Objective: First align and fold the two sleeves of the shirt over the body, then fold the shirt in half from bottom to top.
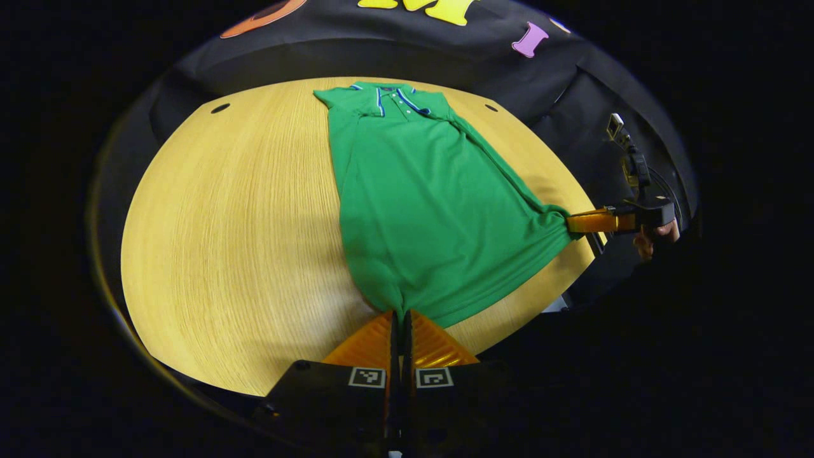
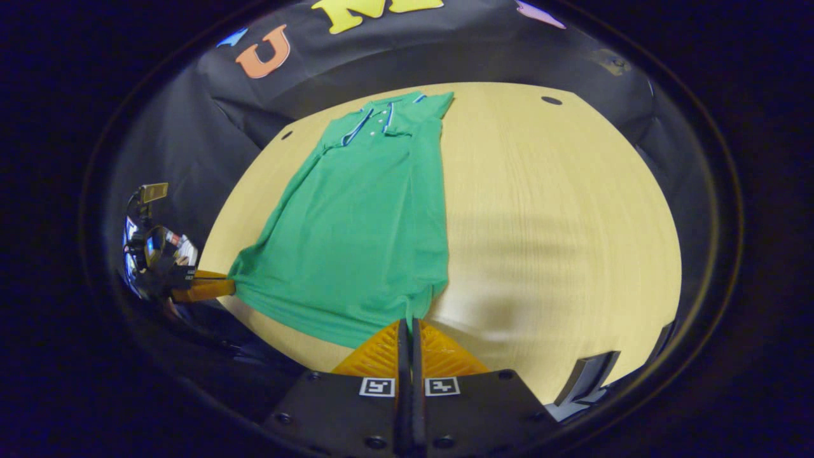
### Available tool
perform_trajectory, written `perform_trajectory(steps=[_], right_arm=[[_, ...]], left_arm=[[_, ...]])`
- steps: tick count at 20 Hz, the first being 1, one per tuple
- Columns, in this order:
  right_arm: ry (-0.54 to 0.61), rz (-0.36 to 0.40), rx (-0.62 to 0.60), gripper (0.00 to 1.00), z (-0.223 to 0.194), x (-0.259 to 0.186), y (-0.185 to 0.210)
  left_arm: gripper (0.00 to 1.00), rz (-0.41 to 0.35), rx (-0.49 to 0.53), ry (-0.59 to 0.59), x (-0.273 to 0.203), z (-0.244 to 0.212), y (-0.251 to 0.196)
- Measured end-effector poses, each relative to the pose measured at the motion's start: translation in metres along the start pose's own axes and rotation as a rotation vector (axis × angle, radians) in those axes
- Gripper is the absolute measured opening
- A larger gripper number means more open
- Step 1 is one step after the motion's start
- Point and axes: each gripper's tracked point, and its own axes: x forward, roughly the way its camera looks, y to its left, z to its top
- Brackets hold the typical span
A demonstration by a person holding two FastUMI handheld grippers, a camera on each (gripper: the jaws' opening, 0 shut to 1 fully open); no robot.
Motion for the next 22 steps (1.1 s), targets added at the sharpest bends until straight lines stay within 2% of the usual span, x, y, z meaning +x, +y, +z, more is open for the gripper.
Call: perform_trajectory(steps=[7,12,14,15,16,21,22], right_arm=[[-0.123,0.033,0.078,0.03,0.072,-0.013,0.003],[-0.186,0.05,0.127,0.03,0.128,-0.015,-0.002],[-0.221,0.051,0.121,0.02,0.157,-0.016,-0.001],[-0.237,0.052,0.113,0.06,0.171,-0.018,0.0],[-0.252,0.054,0.105,0.02,0.184,-0.019,0.002],[-0.308,0.046,0.039,0.02,0.243,-0.02,0.012],[-0.32,0.043,0.034,0.06,0.255,-0.02,0.013]], left_arm=[[0.04,0.0,0.061,-0.122,-0.007,0.074,0.013],[0.04,0.007,0.063,-0.21,-0.01,0.132,0.022],[0.03,0.012,0.068,-0.238,-0.011,0.154,0.027],[0.03,0.016,0.07,-0.251,-0.013,0.165,0.03],[0.03,0.023,0.072,-0.264,-0.014,0.178,0.034],[0.04,0.057,0.096,-0.346,-0.019,0.242,0.05],[0.04,0.061,0.093,-0.358,-0.02,0.254,0.053]])
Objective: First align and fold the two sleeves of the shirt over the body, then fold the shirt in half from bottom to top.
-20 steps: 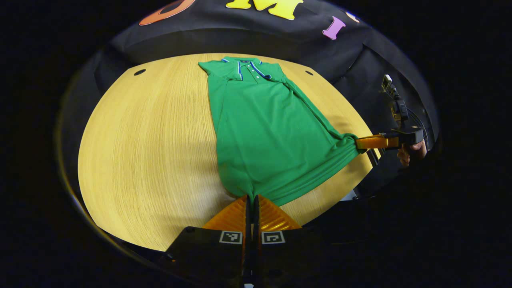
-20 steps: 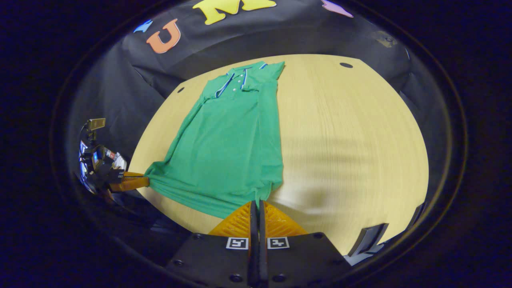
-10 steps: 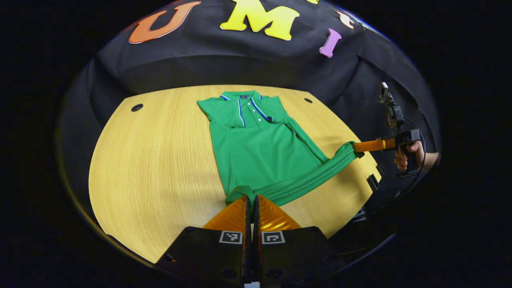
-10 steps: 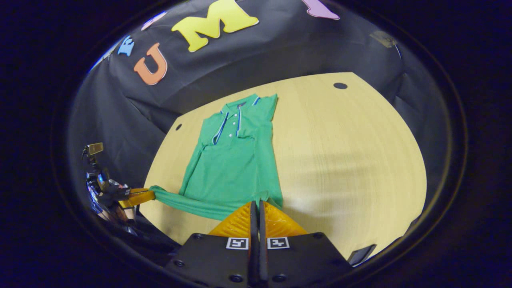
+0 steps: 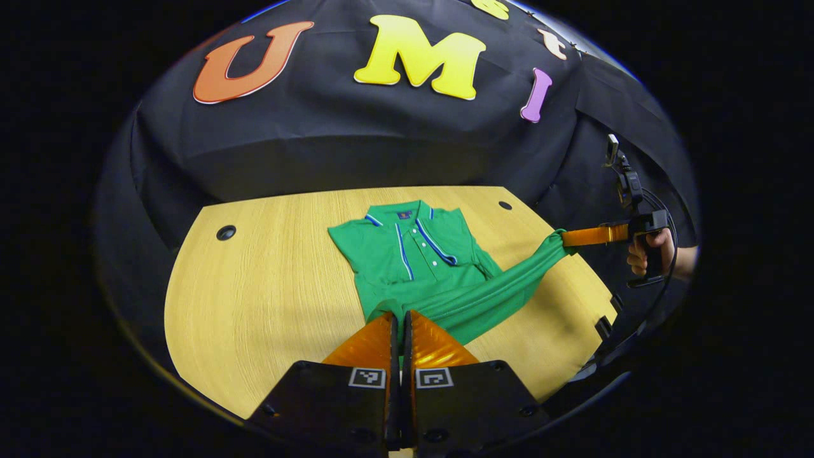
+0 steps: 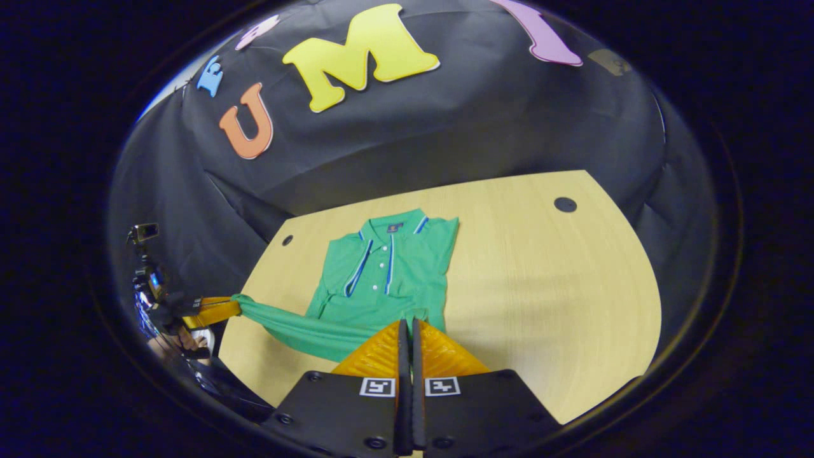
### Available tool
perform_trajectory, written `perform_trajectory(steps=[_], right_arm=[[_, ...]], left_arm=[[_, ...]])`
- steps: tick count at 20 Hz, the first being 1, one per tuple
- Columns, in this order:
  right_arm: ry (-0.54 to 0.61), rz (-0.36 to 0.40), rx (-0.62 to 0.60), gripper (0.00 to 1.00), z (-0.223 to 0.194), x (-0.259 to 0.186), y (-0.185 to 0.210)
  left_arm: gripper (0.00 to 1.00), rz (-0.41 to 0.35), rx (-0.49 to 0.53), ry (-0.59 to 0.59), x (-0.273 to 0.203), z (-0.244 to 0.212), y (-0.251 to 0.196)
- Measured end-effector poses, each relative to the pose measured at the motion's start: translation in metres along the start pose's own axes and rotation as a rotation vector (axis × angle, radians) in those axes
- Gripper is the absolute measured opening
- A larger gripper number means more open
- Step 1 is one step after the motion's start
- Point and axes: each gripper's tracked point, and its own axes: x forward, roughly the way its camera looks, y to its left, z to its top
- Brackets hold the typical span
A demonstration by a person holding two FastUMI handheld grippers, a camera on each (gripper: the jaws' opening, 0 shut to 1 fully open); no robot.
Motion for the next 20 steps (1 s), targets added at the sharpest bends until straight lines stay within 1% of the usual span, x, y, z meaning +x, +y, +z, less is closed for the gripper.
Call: perform_trajectory(steps=[1,2,3,4,5,6,10,11,12,16,17,20], right_arm=[[-0.013,0.0,-0.002,0.02,0.012,0.005,0.002],[-0.023,0.002,-0.002,0.02,0.022,0.01,0.003],[-0.031,0.004,0.001,0.06,0.031,0.014,0.004],[-0.035,0.005,0.006,0.03,0.04,0.019,0.006],[-0.042,0.006,0.016,0.03,0.048,0.024,0.007],[-0.053,0.004,0.022,0.0,0.057,0.03,0.007],[-0.095,-0.011,0.0,0.02,0.094,0.055,0.006],[-0.1,-0.013,-0.001,0.06,0.101,0.061,0.005],[-0.108,-0.017,-0.003,0.02,0.109,0.067,0.002],[-0.142,-0.038,-0.024,0.02,0.136,0.097,-0.007],[-0.152,-0.03,-0.015,0.02,0.142,0.104,-0.006],[-0.167,-0.04,-0.008,0.02,0.151,0.124,-0.013]], left_arm=[[0.04,0.008,0.0,-0.013,0.004,0.01,0.006],[0.04,0.018,-0.002,-0.025,0.009,0.021,0.012],[0.04,0.023,-0.01,-0.033,0.014,0.029,0.016],[0.04,0.029,-0.023,-0.038,0.021,0.037,0.021],[0.04,0.034,-0.036,-0.042,0.027,0.043,0.024],[0.04,0.036,-0.048,-0.046,0.032,0.05,0.028],[0.04,0.041,-0.097,-0.08,0.059,0.08,0.038],[0.04,0.042,-0.108,-0.083,0.064,0.086,0.041],[0.04,0.047,-0.107,-0.084,0.072,0.092,0.044],[0.04,0.079,-0.103,-0.109,0.102,0.116,0.06],[0.03,0.095,-0.092,-0.111,0.108,0.121,0.064],[0.04,0.108,-0.062,-0.136,0.126,0.134,0.072]])
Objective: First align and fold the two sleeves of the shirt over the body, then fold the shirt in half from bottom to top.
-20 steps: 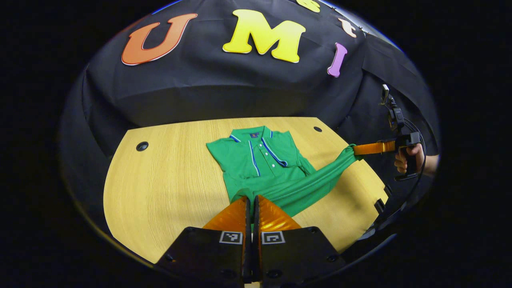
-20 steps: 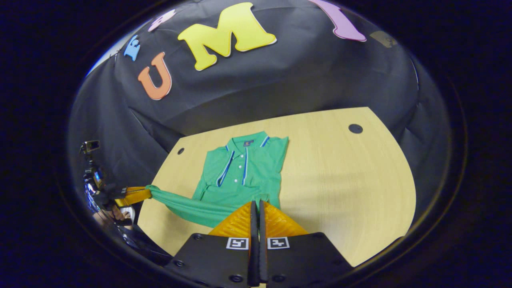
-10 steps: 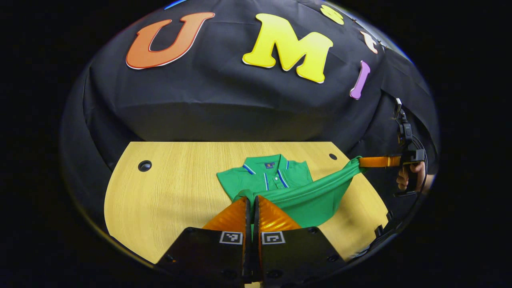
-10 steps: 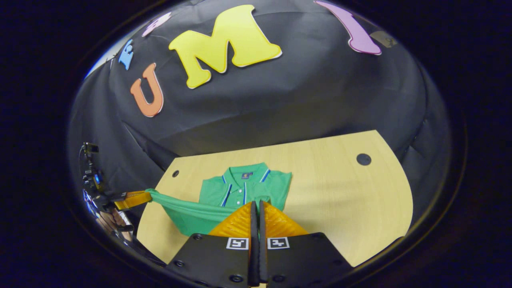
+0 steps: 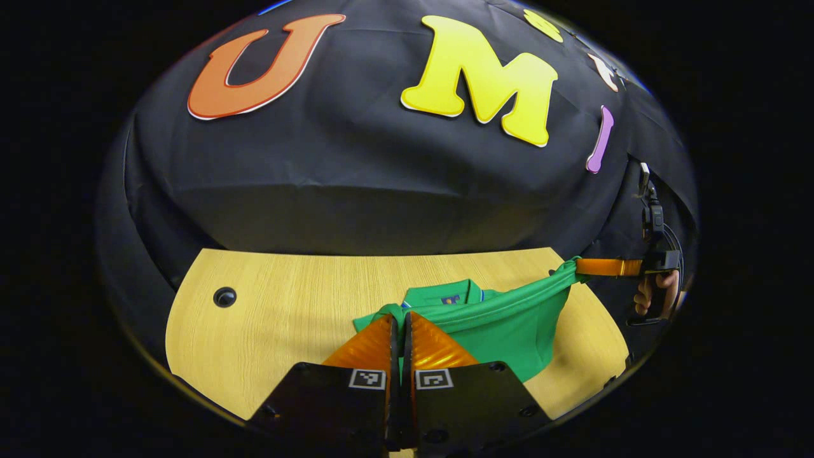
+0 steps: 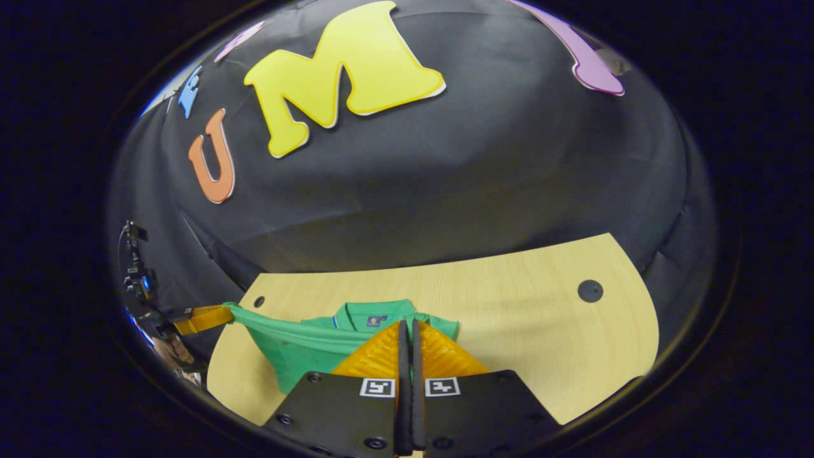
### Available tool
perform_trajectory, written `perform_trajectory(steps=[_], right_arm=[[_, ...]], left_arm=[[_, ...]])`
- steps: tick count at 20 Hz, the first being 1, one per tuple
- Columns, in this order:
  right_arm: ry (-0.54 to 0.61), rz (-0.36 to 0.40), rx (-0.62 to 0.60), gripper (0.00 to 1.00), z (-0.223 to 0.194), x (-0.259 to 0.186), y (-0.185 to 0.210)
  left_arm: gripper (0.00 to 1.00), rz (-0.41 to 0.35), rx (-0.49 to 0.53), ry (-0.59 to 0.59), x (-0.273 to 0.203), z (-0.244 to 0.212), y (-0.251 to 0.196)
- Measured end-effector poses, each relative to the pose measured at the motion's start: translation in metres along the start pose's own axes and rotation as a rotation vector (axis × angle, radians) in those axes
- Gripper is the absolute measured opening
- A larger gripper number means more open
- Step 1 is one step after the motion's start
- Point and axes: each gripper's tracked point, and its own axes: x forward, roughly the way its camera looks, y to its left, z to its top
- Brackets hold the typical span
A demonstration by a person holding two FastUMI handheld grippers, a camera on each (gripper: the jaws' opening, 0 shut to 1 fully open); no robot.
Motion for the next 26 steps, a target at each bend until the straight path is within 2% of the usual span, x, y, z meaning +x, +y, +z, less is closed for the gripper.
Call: perform_trajectory(steps=[4,5,11,15,20,23,24,25,26], right_arm=[[-0.001,0.003,-0.033,0.0,-0.004,0.033,-0.008],[0.008,0.001,-0.033,0.03,-0.008,0.044,-0.011],[0.038,-0.017,-0.01,0.02,-0.032,0.102,-0.026],[0.059,-0.059,-0.08,0.02,-0.05,0.134,-0.035],[0.062,-0.106,-0.171,0.03,-0.056,0.147,-0.039],[0.05,-0.125,-0.185,0.11,-0.053,0.145,-0.042],[0.048,-0.136,-0.197,0.12,-0.051,0.142,-0.043],[0.04,-0.149,-0.213,0.13,-0.048,0.138,-0.045],[0.029,-0.16,-0.217,0.18,-0.044,0.131,-0.046]], left_arm=[[0.03,0.05,0.002,0.006,0.035,-0.011,0.011],[0.03,0.058,0.0,0.017,0.045,-0.018,0.014],[0.04,0.13,-0.014,0.017,0.102,-0.045,0.04],[0.06,0.168,-0.007,0.075,0.131,-0.075,0.048],[0.12,0.196,-0.013,0.135,0.142,-0.097,0.052],[0.21,0.208,-0.018,0.122,0.137,-0.093,0.053],[0.51,0.204,-0.017,0.12,0.133,-0.09,0.051],[0.67,0.2,-0.019,0.11,0.129,-0.085,0.049],[0.55,0.194,-0.025,0.096,0.126,-0.079,0.047]])
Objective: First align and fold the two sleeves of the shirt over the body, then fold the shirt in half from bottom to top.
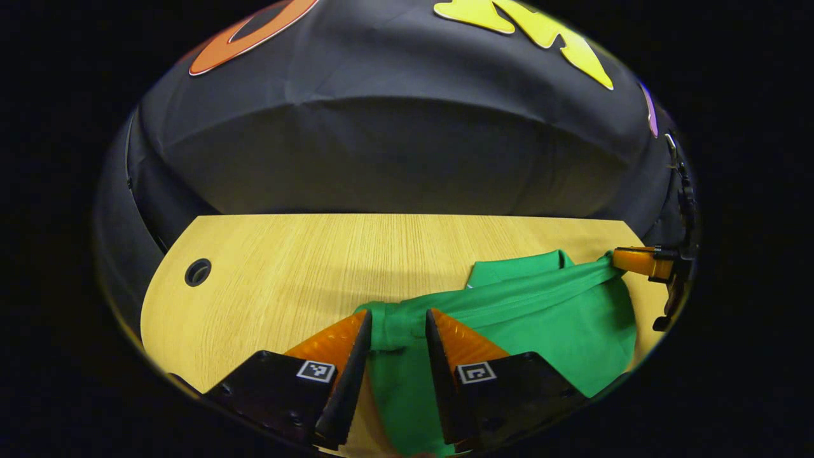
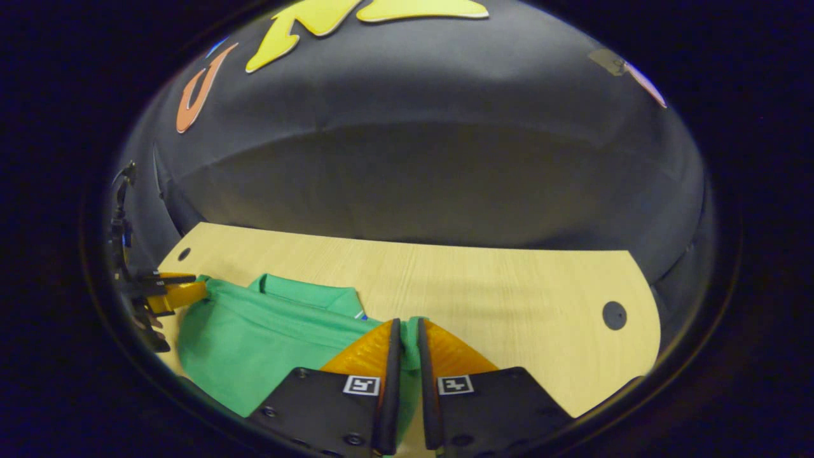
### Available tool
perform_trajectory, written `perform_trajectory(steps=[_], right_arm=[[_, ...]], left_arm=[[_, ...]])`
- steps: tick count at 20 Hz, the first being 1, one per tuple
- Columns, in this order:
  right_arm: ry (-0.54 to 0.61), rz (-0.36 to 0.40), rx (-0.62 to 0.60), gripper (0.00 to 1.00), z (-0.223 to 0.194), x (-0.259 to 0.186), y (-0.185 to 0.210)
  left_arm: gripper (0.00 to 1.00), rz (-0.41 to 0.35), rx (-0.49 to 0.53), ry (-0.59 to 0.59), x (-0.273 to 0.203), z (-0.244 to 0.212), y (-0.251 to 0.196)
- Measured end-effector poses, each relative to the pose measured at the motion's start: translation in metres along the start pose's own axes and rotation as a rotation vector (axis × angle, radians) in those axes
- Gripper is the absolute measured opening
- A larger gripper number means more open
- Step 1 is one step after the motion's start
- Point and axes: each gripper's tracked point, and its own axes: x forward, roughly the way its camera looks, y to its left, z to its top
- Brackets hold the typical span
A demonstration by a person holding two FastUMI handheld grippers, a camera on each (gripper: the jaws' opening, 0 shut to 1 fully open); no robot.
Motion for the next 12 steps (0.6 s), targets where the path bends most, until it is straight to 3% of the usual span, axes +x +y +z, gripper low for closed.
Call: perform_trajectory(steps=[1,3,5,7,8,10,12], right_arm=[[-0.014,0.001,0.007,0.22,0.004,-0.01,0.0],[-0.047,0.005,0.021,0.51,0.012,-0.032,0.005],[-0.097,-0.011,0.02,0.79,0.022,-0.059,0.007],[-0.163,-0.022,0.022,0.88,0.037,-0.097,0.013],[-0.197,-0.02,0.024,0.86,0.043,-0.117,0.019],[-0.271,-0.028,0.015,0.95,0.056,-0.161,0.031],[-0.344,-0.039,-0.006,0.89,0.068,-0.212,0.042]], left_arm=[[0.7,0.005,0.0,-0.015,-0.007,0.007,-0.001],[1.0,0.029,0.016,-0.044,-0.024,0.021,0.002],[1.0,0.037,0.023,-0.089,-0.043,0.041,-0.003],[1.0,0.045,0.014,-0.159,-0.076,0.064,-0.01],[1.0,0.062,0.01,-0.2,-0.096,0.076,-0.01],[1.0,0.081,-0.012,-0.29,-0.144,0.105,-0.016],[1.0,0.077,-0.022,-0.373,-0.197,0.125,-0.026]])
